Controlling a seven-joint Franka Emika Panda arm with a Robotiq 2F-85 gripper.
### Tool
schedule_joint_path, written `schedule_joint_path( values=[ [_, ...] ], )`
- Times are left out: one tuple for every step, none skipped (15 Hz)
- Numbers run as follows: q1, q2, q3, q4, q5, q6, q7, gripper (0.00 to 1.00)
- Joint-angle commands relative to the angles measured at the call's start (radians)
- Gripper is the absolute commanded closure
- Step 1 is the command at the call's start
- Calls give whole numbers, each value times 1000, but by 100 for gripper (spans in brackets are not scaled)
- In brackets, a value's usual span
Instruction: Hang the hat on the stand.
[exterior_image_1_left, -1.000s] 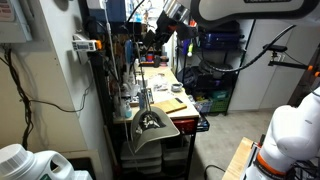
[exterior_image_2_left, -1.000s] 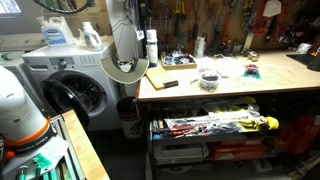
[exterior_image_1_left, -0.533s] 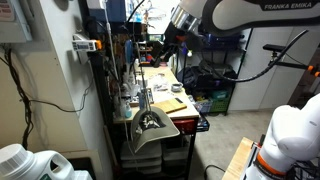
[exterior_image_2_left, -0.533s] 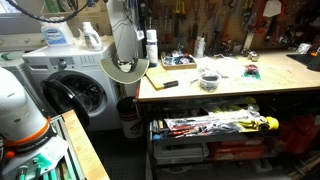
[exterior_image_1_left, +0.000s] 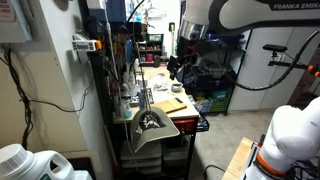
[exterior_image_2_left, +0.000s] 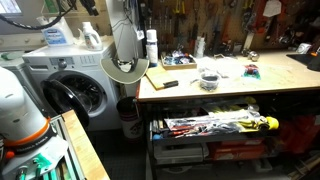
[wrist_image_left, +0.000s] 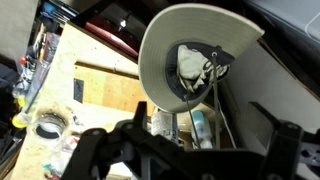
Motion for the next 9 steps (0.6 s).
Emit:
schedule_joint_path(
  values=[
    [-21,-5,31,36,-20,-100,34,0],
    [-16,0,16,17,-5,-58,12,0],
    [-16,0,19,22,-5,-61,13,0],
    [-16,1,20,23,-5,-61,13,0],
    [-16,1,20,23,-6,-61,13,0],
    [-16,3,19,23,-6,-61,13,0],
    [-16,4,19,23,-6,-61,13,0],
    [-16,4,19,23,-6,-61,13,0],
    [-16,5,19,23,-6,-61,13,0]
  ],
)
